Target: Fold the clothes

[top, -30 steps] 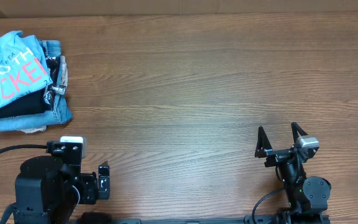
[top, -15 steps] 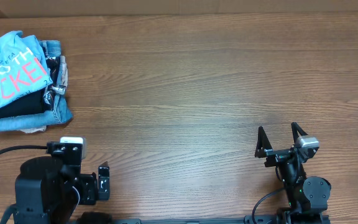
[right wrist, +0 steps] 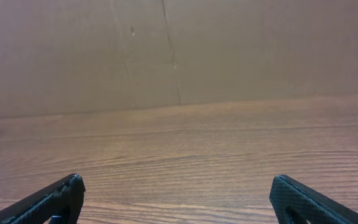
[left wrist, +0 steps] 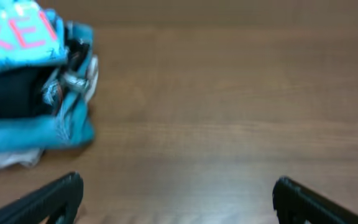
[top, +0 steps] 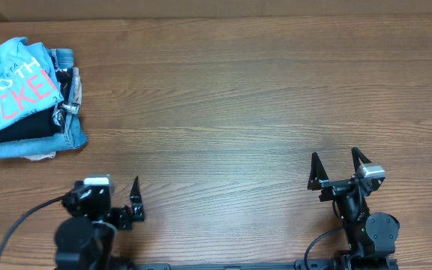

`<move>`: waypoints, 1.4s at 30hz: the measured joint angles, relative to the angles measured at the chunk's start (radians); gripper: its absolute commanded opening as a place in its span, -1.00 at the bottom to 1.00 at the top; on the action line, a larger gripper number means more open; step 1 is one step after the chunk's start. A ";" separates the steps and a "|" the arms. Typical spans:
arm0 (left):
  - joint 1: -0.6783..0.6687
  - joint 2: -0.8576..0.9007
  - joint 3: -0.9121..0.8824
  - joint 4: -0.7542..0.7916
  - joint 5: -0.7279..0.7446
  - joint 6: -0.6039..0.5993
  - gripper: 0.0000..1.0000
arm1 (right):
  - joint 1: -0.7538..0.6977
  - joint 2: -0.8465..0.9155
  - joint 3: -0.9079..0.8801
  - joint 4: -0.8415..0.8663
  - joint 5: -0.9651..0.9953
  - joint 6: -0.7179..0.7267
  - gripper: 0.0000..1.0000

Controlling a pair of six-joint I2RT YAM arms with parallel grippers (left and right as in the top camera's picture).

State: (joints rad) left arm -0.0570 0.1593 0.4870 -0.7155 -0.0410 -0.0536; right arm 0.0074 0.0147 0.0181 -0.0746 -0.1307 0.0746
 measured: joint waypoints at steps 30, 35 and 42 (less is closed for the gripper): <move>0.012 -0.144 -0.479 0.638 0.044 0.000 0.99 | 0.001 0.000 0.000 0.000 0.000 0.000 1.00; 0.012 -0.144 -0.479 0.638 0.045 0.000 1.00 | 0.001 0.000 0.000 0.000 0.000 0.000 1.00; 0.012 -0.144 -0.479 0.638 0.045 0.000 1.00 | 0.001 0.000 0.000 0.000 0.000 0.000 1.00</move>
State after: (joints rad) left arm -0.0448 0.0151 0.0082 -0.0772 0.0036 -0.0532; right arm 0.0082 0.0147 0.0181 -0.0750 -0.1307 0.0742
